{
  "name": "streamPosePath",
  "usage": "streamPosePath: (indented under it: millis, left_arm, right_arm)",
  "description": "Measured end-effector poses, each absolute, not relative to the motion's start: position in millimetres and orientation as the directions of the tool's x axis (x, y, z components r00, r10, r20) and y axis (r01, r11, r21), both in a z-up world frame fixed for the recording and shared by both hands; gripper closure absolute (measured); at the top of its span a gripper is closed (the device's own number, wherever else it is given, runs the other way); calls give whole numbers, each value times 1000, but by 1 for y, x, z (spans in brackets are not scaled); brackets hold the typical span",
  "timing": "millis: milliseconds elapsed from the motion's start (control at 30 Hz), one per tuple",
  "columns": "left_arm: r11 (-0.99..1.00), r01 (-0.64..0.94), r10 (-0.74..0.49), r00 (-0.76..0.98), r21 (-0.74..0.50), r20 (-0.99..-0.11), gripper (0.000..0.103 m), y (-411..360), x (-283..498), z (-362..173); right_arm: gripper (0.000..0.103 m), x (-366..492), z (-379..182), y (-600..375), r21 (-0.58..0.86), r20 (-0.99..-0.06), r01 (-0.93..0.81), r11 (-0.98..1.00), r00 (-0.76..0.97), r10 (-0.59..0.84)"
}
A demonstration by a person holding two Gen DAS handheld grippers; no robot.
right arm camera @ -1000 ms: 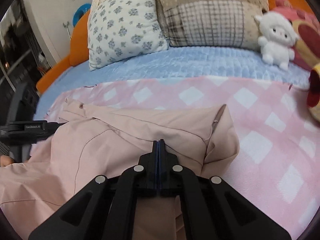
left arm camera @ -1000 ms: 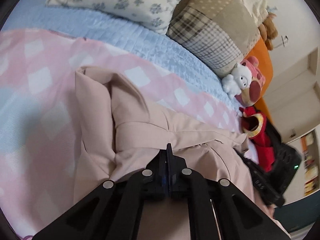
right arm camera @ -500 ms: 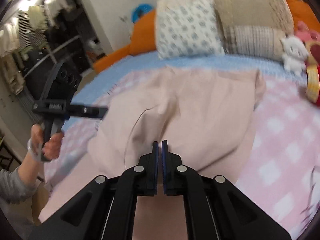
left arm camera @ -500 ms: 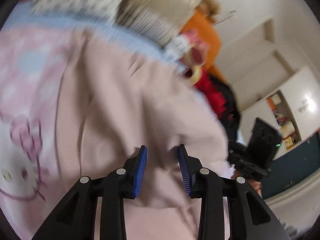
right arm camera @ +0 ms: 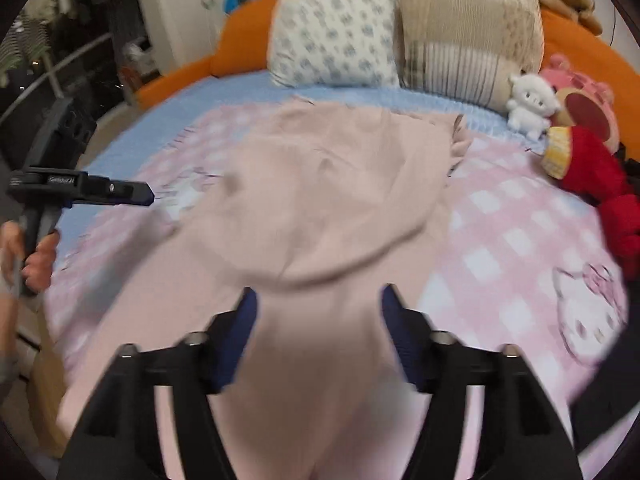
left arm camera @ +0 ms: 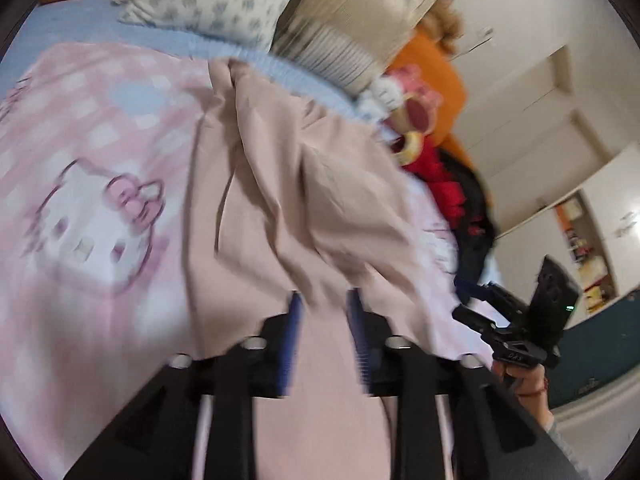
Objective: Fold large clothes
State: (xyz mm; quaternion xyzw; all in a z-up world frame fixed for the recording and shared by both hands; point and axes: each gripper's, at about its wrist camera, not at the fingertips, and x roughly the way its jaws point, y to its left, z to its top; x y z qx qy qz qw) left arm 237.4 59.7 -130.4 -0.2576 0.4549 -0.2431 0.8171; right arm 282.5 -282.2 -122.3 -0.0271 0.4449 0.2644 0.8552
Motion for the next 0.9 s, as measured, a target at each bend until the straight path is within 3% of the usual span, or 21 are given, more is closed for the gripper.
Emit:
streamPosePath:
  millis: [67, 167, 233, 367, 467, 700, 800, 900]
  left_arm:
    - [696, 180, -688, 443, -696, -574, 48, 65, 183, -133]
    - [625, 132, -753, 362, -769, -549, 48, 62, 127, -164]
    - [596, 83, -779, 305, -799, -549, 48, 59, 99, -190]
    - [550, -16, -811, 229, -835, -539, 48, 44, 60, -239]
    - [495, -54, -835, 247, -867, -492, 48, 50, 50, -253]
    - [463, -97, -852, 226, -881, -473, 47, 46, 51, -250]
    - [499, -89, -833, 225, -862, -505, 47, 43, 53, -237]
    - [609, -64, -769, 197, -790, -609, 42, 27, 53, -227]
  right_arm:
    - [31, 236, -108, -301, 305, -757, -475, 826, 405, 513]
    - [29, 180, -108, -320, 478, -722, -431, 765, 303, 622]
    - [29, 142, -129, -329, 602, -691, -366, 710, 209, 693]
    - [29, 109, -182, -330, 681, -705, -184, 709, 99, 703]
    - [29, 98, -222, -328, 769, -639, -13, 639, 6, 769]
    - [24, 109, -223, -320, 855, -515, 65, 514, -15, 857]
    - [22, 112, -217, -314, 829, -554, 62, 555, -36, 832]
    - [20, 112, -208, -301, 742, -667, 29, 670, -69, 742]
